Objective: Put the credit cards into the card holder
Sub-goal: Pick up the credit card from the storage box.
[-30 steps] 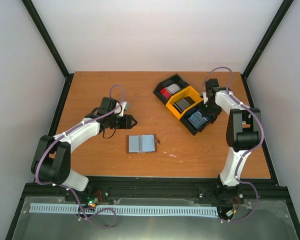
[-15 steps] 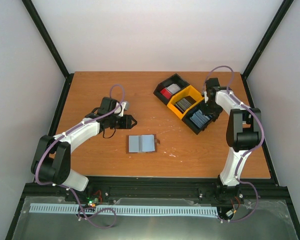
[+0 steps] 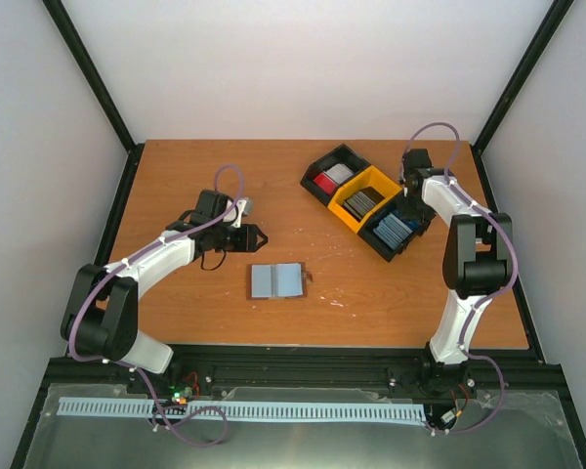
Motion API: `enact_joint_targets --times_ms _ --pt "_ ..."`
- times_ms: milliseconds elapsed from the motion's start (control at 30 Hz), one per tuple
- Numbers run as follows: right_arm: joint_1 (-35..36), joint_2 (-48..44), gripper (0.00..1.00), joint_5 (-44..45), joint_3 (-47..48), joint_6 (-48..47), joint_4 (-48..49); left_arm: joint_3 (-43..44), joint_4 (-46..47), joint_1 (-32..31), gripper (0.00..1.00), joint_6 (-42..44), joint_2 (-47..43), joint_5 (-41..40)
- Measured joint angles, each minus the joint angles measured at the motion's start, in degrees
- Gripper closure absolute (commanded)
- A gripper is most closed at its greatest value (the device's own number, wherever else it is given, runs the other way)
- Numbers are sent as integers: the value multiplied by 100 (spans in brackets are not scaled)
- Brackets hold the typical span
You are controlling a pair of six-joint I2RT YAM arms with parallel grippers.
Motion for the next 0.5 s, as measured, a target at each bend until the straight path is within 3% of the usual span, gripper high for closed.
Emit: enact_joint_targets --times_ms 500 --pt "111 114 81 221 -79 -442 249 -7 2 0 51 0 0 -15"
